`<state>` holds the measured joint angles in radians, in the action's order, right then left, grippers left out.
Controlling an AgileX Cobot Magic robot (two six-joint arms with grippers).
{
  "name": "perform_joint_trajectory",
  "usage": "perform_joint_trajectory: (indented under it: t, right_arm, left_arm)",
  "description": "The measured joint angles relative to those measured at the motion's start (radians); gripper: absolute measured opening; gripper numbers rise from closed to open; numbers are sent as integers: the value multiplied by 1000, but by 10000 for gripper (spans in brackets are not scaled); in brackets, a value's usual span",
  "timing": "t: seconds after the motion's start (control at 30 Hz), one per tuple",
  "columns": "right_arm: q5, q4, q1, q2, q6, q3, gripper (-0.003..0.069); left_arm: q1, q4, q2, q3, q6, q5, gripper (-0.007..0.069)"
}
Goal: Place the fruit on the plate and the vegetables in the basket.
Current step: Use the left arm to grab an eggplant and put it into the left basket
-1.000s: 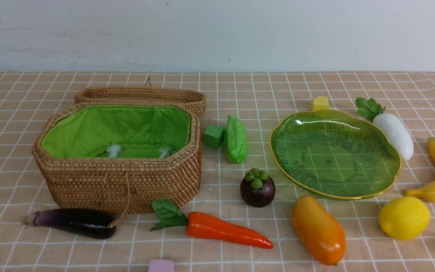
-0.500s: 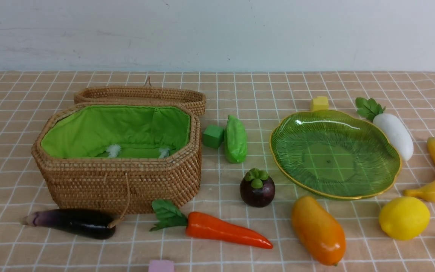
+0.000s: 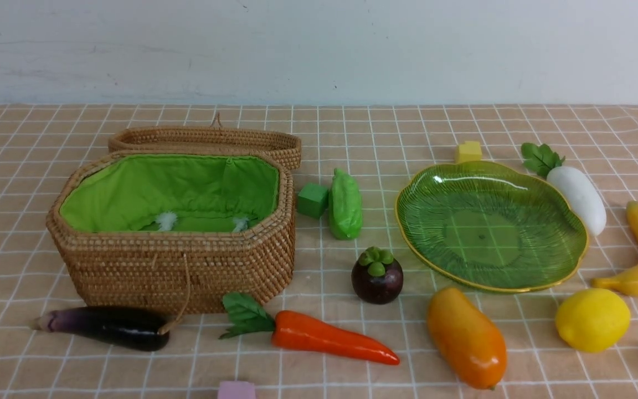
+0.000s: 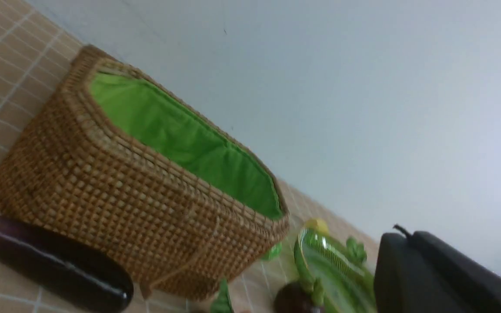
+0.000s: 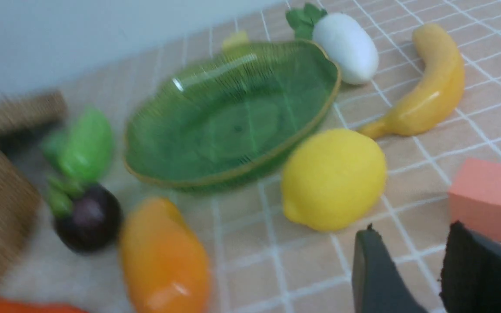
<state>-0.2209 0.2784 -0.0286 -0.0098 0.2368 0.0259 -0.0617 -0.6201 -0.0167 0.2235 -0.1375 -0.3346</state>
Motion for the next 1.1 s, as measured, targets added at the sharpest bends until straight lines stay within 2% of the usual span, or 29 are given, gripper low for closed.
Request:
perform_joint_trajectory:
  t: [0.03, 0.07, 0.17, 0.27, 0.3, 0.37, 0.4, 0.43, 0.47, 0.53, 0.63, 0.73, 0.8, 0.83, 0.97, 1.0, 1.03, 1.1]
  right_arm:
    - [15, 36, 0, 0, 20, 0, 242]
    - [65, 110, 0, 0, 83, 0, 242]
    - [131, 203, 0, 0, 139, 0, 235]
    - [84, 239, 3, 0, 144, -21, 223]
    - [4, 245, 18, 2, 124, -75, 207]
    - [-119, 237, 48, 32, 60, -165, 187]
    - [-220, 226, 83, 81, -20, -267, 171]
    - [-220, 226, 83, 81, -20, -267, 171]
    - [-351, 203, 128, 157, -132, -415, 153]
    - [-530, 169, 182, 294, -279, -614, 129]
    - [-690, 150, 218, 394, -395, -770, 123]
    - [-852, 147, 234, 484, -530, -913, 123]
    - [-897, 147, 237, 511, -598, -961, 123]
    - [-897, 147, 237, 512, -604, -963, 123]
    - [-903, 146, 238, 518, -685, -970, 124]
    - [-904, 146, 238, 518, -689, -970, 124]
    - [-908, 144, 238, 519, -700, -970, 125]
    - [-911, 143, 238, 519, -703, -970, 125]
  left_arm:
    - [0, -1, -5, 7, 5, -12, -13]
    - [0, 4, -47, 57, 41, -94, -13]
    - [0, 10, -159, 124, 103, -244, -13]
    - [0, 22, -230, 153, 147, -286, -13]
    - [0, 22, -265, 165, 149, -288, -13]
    - [0, 21, -311, 189, 161, -296, -13]
    - [0, 34, -356, 224, 189, -332, -13]
    - [0, 34, -356, 224, 189, -332, -13]
    - [0, 67, -426, 284, 240, -410, -13]
    - [-16, 161, -550, 401, 317, -558, -13]
    - [-68, 244, -670, 497, 366, -650, -13]
    - [-154, 346, -809, 600, 494, -747, -13]
    - [-215, 426, -918, 644, 618, -766, -13]
    - [-215, 426, -918, 644, 618, -766, -13]
    - [-249, 494, -1103, 661, 774, -698, -12]
    - [-249, 496, -1111, 661, 780, -698, -12]
    - [-252, 512, -1179, 661, 830, -669, 8]
    - [-252, 525, -1213, 661, 855, -660, 38]
